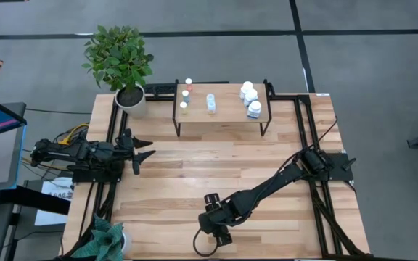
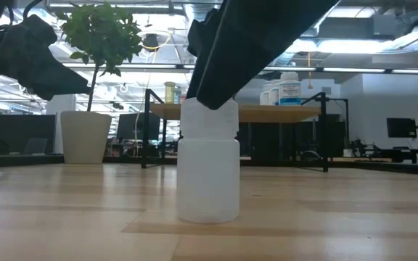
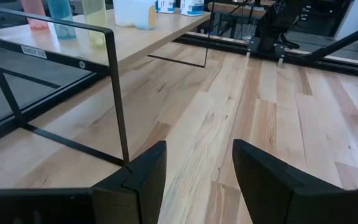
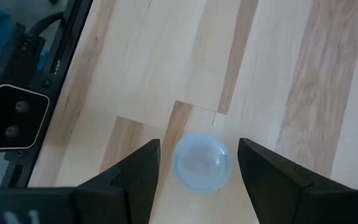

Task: Pick and place medicine bottles onto shelf by color
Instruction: Put the transparent pill bottle on the shelf

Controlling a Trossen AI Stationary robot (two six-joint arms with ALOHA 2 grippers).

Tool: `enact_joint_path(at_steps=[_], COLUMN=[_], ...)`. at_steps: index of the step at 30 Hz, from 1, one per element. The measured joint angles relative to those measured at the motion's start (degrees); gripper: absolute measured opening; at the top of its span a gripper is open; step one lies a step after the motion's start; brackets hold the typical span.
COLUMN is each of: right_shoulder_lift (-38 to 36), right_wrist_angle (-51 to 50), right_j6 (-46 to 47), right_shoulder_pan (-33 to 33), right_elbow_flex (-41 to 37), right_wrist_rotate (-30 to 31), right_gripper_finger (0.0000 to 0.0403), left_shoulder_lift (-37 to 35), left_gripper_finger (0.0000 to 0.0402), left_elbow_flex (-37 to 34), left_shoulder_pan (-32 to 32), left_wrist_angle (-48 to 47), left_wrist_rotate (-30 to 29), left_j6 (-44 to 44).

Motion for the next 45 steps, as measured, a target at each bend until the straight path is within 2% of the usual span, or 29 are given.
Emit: enact_joint_path(at_steps=[14, 18, 23, 27, 29, 32, 37, 40, 45], right_shoulder_lift=[0.9, 0.9, 0.8, 0.7, 0.6, -0.4, -0.3, -0.6, -6.3], right_wrist_angle=[0.5, 0.4, 0.9, -1.2, -2.7, -10.7, -25.0, -29.7, -27.5], right_j6=[0.9, 4.6, 9.5, 13.6, 13.4, 11.0, 7.0, 4.7, 3.6], right_shoulder_pan=[-0.4, -0.8, -1.2, -2.1, -3.0, -4.9, -9.6, -13.3, -20.8], right_elbow_flex=[0.0, 0.0, 0.0, 1.7, 4.6, 11.6, 26.3, 35.8, 33.3], right_wrist_rotate=[-0.3, -0.3, -0.3, -0.3, -0.3, 1.0, 7.0, 10.4, 11.8], right_gripper_finger=[0.0236, 0.0201, 0.0124, 0.0114, 0.0114, 0.0114, 0.0114, 0.0114, 0.0114], left_shoulder_lift=[0.0, 0.0, 0.0, 0.0, 0.0, 0.0, 0.0, 0.0, 0.0], left_gripper_finger=[0.0171, 0.0171, 0.0171, 0.0171, 0.0171, 0.0171, 0.0171, 0.0171, 0.0171], left_elbow_flex=[0.0, 0.0, 0.0, 0.0, 0.0, 0.0, 0.0, 0.0, 0.0], left_shoulder_pan=[0.0, 0.0, 0.0, 0.0, 0.0, 0.0, 0.0, 0.0, 0.0], left_wrist_angle=[0.0, 0.0, 0.0, 0.0, 0.0, 0.0, 0.0, 0.0, 0.0], left_wrist_rotate=[0.0, 0.0, 0.0, 0.0, 0.0, 0.0, 0.0, 0.0, 0.0], left_j6=[0.0, 0.0, 0.0, 0.0, 0.0, 0.0, 0.0, 0.0, 0.0])
